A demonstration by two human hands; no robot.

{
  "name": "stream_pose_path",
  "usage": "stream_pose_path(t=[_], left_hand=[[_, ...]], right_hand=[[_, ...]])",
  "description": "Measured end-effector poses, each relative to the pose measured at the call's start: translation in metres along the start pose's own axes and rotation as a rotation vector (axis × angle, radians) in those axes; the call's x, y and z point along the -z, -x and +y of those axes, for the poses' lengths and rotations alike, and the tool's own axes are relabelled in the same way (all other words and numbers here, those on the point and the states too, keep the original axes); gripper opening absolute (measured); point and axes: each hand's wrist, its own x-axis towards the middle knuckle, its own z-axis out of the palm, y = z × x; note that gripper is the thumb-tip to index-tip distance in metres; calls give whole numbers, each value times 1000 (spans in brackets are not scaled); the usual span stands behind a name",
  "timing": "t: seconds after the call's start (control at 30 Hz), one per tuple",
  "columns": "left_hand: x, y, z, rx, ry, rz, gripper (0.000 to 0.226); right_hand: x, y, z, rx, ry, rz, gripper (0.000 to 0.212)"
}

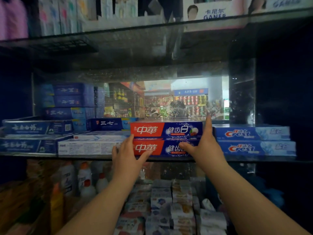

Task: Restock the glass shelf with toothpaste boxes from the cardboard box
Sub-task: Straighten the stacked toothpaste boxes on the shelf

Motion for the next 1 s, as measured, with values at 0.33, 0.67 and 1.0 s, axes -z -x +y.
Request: stream_pose_path(t=[0.33, 0.67, 1.0], left_hand=[[32, -18, 19, 26, 307, -142, 56], [42, -39, 25, 118, 654, -36, 40], [38, -93, 39, 225, 841, -207, 32]], right_hand=[[-5, -4, -12, -184, -157, 35, 72], [2, -22, -19, -106, -112, 82, 45], [8, -86, -29, -186, -262, -64, 43]])
